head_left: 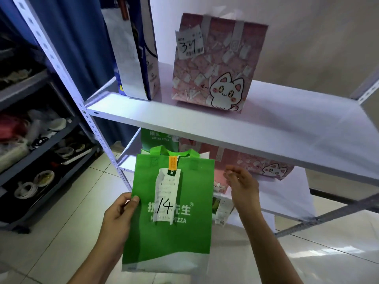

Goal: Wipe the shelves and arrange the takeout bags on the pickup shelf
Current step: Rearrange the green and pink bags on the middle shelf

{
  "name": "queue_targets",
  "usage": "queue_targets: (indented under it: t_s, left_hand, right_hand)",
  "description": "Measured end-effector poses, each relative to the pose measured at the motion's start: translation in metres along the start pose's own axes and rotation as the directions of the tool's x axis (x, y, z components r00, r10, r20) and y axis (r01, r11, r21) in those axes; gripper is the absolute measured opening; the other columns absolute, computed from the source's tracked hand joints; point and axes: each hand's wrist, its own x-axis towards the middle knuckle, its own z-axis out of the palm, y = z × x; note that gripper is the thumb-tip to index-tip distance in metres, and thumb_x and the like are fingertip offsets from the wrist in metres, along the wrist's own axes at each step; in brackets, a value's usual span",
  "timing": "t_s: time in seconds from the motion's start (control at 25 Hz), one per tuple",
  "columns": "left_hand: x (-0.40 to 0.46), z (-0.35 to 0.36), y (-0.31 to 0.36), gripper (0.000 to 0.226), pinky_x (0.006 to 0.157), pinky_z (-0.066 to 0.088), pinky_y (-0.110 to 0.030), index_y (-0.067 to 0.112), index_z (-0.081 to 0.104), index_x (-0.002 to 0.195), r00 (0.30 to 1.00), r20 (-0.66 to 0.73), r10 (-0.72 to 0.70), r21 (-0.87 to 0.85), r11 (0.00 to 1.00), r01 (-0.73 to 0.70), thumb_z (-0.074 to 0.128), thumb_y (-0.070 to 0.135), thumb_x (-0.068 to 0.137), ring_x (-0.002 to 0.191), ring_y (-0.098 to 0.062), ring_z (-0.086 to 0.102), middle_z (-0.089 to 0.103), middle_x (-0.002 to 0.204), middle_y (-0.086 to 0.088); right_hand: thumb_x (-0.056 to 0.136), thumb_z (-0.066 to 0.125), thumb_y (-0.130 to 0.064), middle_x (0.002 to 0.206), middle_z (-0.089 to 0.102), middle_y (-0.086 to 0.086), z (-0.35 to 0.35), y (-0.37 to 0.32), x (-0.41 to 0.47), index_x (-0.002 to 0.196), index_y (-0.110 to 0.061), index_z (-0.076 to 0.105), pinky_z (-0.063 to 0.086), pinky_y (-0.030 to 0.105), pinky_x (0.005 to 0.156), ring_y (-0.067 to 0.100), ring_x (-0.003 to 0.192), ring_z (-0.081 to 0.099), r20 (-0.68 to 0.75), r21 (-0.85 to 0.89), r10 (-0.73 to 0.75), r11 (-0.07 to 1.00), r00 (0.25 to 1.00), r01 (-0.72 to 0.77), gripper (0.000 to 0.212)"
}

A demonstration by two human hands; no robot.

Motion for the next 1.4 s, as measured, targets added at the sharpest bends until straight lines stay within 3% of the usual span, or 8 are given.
queue_targets:
  t_s: [0.24, 0.4, 0.56, 0.72, 0.8, 1.0, 1.28, 1.4]
  left_hand:
    - [0.02, -0.005, 0.074, 0.019, 0.069, 0.058, -0.037, 0.021, 0.073, 0.091, 0.994, 0.029, 0.11, -0.1, 0.989, -0.107, 0.056, 0.02, 0.099, 0.073, -0.022, 0.072, 0.077, 0.09, -0.011]
    - [0.035, -0.009, 0.118, 0.021, 0.059, 0.058, -0.031, 0.02, 0.072, 0.085, 0.985, 0.022, 0.17, -0.152, 0.975, -0.165, 0.057, 0.018, 0.099, 0.065, -0.017, 0.069, 0.075, 0.082, -0.007]
    - [0.042, -0.01, 0.15, 0.015, 0.067, 0.055, -0.035, 0.01, 0.069, 0.093, 0.973, 0.035, 0.23, -0.189, 0.957, -0.22, 0.056, 0.015, 0.1, 0.067, -0.02, 0.065, 0.072, 0.084, -0.011]
    - [0.042, -0.007, 0.174, 0.015, 0.057, 0.058, -0.027, 0.007, 0.067, 0.094, 0.965, 0.001, 0.261, -0.225, 0.941, -0.254, 0.054, 0.012, 0.1, 0.063, -0.016, 0.066, 0.072, 0.082, -0.009]
    - [0.045, -0.008, 0.185, 0.015, 0.059, 0.058, -0.028, 0.004, 0.066, 0.097, 0.961, -0.031, 0.276, -0.231, 0.933, -0.276, 0.054, 0.011, 0.1, 0.066, -0.02, 0.066, 0.071, 0.084, -0.012]
    - [0.05, 0.002, 0.202, 0.014, 0.067, 0.057, -0.036, 0.005, 0.068, 0.098, 0.949, -0.111, 0.295, -0.239, 0.919, -0.313, 0.057, 0.014, 0.099, 0.07, -0.025, 0.066, 0.071, 0.088, -0.017]
    - [0.049, 0.036, 0.216, 0.019, 0.057, 0.06, -0.031, 0.018, 0.073, 0.089, 0.931, -0.148, 0.332, -0.268, 0.893, -0.361, 0.058, 0.017, 0.099, 0.067, -0.02, 0.073, 0.077, 0.084, -0.01]
    - [0.055, 0.064, 0.224, 0.019, 0.067, 0.061, -0.038, 0.019, 0.073, 0.087, 0.919, -0.168, 0.357, -0.258, 0.884, -0.39, 0.059, 0.016, 0.099, 0.073, -0.024, 0.071, 0.076, 0.088, -0.012]
  right_hand:
    - [0.099, 0.058, -0.004, 0.093, 0.077, -0.002, -0.015, -0.114, 0.033, 0.094, -0.023, 0.071, 0.059, 0.025, 0.084, 0.013, 0.091, 0.073, -0.088, 0.189, -0.175, 0.964, 0.981, 0.189, 0.023]
    - [0.095, 0.059, -0.006, 0.093, 0.076, 0.005, -0.01, -0.164, 0.067, 0.1, -0.015, 0.071, 0.058, 0.035, 0.083, 0.022, 0.092, 0.073, -0.183, 0.155, -0.227, 0.954, 0.957, 0.256, 0.016]
    - [0.09, 0.064, -0.031, 0.101, 0.075, -0.005, -0.012, -0.18, 0.101, 0.116, -0.025, 0.066, 0.048, 0.022, 0.06, 0.011, 0.081, 0.069, -0.326, 0.011, -0.192, 0.978, 0.926, 0.206, 0.027]
    - [0.09, 0.071, -0.042, 0.138, 0.058, 0.003, -0.012, -0.184, 0.144, 0.144, -0.021, 0.047, 0.053, 0.038, 0.093, 0.024, 0.115, 0.063, -0.261, -0.085, -0.041, 0.996, 0.965, 0.02, 0.063]
    - [0.091, 0.072, -0.04, 0.142, 0.058, 0.004, -0.007, -0.189, 0.163, 0.14, -0.019, 0.053, 0.049, 0.04, 0.103, 0.028, 0.124, 0.059, -0.239, -0.09, -0.01, 0.996, 0.971, -0.012, 0.057]
    - [0.095, 0.062, -0.034, 0.113, 0.074, 0.013, -0.001, -0.189, 0.193, 0.109, -0.012, 0.073, 0.043, 0.028, 0.074, 0.033, 0.098, 0.066, -0.302, -0.317, -0.102, 0.949, 0.948, 0.001, 0.027]
    - [0.096, 0.058, -0.018, 0.106, 0.076, 0.014, -0.07, -0.156, 0.185, 0.108, -0.017, 0.064, 0.047, 0.027, 0.069, 0.029, 0.089, 0.067, -0.447, -0.109, -0.178, 0.984, 0.877, 0.144, 0.013]
    - [0.101, 0.056, -0.024, 0.111, 0.074, 0.015, -0.119, -0.14, 0.183, 0.112, -0.019, 0.063, 0.054, 0.035, 0.076, 0.033, 0.094, 0.068, -0.474, -0.084, -0.16, 0.987, 0.866, 0.136, 0.014]
